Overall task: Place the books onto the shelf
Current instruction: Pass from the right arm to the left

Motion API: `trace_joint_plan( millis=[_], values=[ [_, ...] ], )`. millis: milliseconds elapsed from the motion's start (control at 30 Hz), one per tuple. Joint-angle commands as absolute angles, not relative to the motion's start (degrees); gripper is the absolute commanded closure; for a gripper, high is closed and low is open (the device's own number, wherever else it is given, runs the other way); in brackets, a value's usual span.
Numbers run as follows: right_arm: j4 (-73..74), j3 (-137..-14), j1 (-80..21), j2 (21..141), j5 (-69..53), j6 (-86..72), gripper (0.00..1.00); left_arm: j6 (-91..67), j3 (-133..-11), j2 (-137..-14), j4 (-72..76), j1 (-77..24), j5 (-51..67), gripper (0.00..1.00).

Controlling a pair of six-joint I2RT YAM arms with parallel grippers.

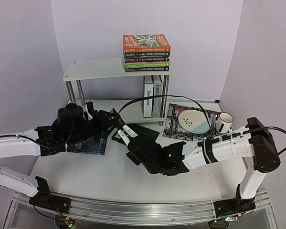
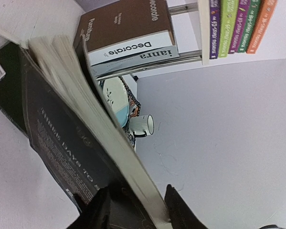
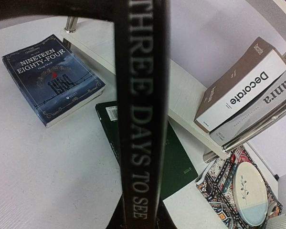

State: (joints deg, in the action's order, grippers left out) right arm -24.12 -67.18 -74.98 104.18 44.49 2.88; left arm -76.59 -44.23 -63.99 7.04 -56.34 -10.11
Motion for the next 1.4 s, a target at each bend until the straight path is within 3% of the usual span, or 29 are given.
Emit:
trace_joint_plan(
  millis=[0,233,333,433,567,700,967,1167,1367],
  values=[
    [-28.60,-66.67,-75.06,103.35,44.22,4.67,0.99,-74.95,-46.33,-64.73,8.28,-56.51,-12.89,0.73],
    [-29.05,-66.50,-75.06,104.05,42.66,7.12,0.96,-71.91,-45.97,-64.69,7.39,-56.55,-14.39,0.98],
    [-29.09,-65.96,-75.06,104.23,42.22,8.36,0.75,-70.34,-45.88,-64.26,6.40,-56.51,-15.17,1.00],
    [-29.14,-64.94,-75.06,103.87,42.45,9.08,0.60,-68.73,-45.81,-63.22,3.99,-56.52,-16.83,1.00],
    [-29.05,-62.26,-75.06,101.09,41.18,9.09,0.30,-67.99,-45.17,-60.05,0.59,-56.53,-20.69,1.00],
    [-27.80,-60.27,-75.06,97.69,38.94,7.60,0.14,-68.03,-43.15,-55.98,-2.85,-56.48,-26.14,1.00],
    [-20.49,-59.90,-74.97,95.20,37.11,2.26,0.11,-63.76,-37.99,-46.79,-3.18,-55.86,-35.79,1.00],
    [-19.87,-58.89,-74.97,94.69,37.22,0.86,0.11,-47.67,-48.27,-49.39,-10.50,-55.20,-40.55,1.00],
    [-19.78,-58.45,-74.97,94.12,37.87,0.51,0.11,-43.12,-45.99,-47.73,-1.96,-53.40,-40.52,1.00]
  ],
)
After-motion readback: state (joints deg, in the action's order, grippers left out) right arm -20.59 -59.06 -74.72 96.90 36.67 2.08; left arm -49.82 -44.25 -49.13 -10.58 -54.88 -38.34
